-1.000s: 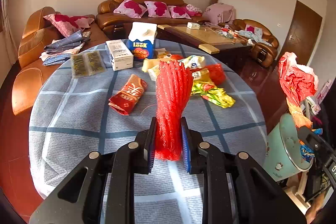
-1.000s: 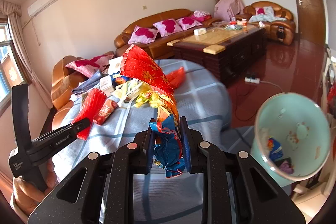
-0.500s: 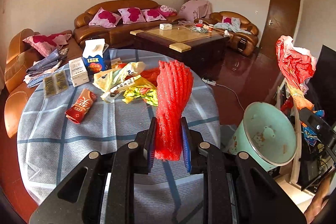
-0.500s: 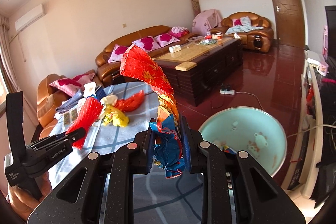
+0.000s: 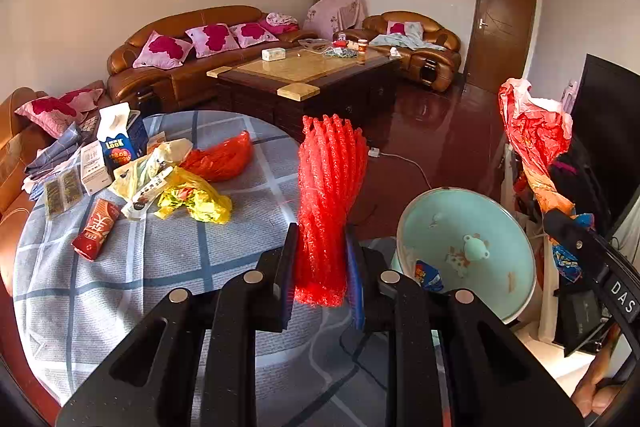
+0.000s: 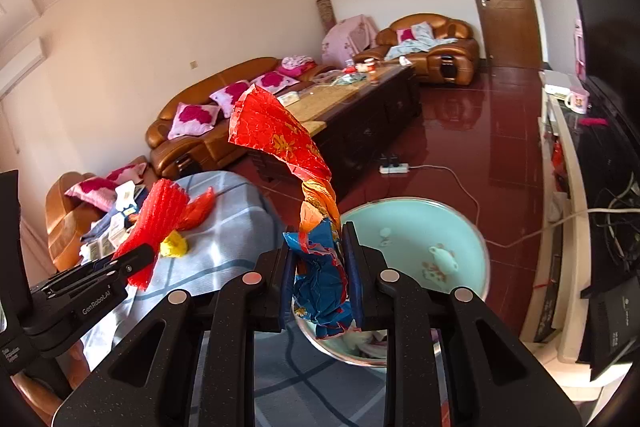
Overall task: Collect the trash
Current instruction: 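Carry the red mesh net and blue wrapper over the teal bin, then open both grippers to drop the items into the teal bin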
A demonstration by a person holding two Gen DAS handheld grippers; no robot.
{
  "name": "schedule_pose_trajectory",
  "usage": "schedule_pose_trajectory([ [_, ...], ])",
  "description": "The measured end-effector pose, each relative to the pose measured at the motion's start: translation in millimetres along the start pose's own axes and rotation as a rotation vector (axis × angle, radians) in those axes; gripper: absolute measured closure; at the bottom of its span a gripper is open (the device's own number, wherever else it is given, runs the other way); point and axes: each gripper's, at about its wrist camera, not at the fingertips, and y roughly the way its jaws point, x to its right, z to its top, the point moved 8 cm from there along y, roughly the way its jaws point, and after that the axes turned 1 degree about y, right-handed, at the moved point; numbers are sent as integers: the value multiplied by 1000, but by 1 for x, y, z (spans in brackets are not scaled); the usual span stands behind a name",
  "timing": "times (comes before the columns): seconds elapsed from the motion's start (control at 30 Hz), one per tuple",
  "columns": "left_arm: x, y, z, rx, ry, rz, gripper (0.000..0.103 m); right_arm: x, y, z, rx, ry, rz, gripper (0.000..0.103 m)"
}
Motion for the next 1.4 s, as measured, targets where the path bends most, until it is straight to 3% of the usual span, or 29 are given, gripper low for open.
schedule_pose_trajectory([
  [0.4, 42, 27, 1, -44, 28, -47, 81, 43, 4, 1, 7, 57, -81, 80],
  [0.73, 96, 61, -13, -112, 115, -104, 81, 76, 26, -19, -74, 103, -146, 79],
  [1.17, 126, 100, -30, -200, 153, -121, 81, 89, 44, -34, -150, 135, -137, 76],
  [1.4, 131, 107, -34, -220, 155, -122, 80, 95, 33, -25, -102, 168, -137, 74],
])
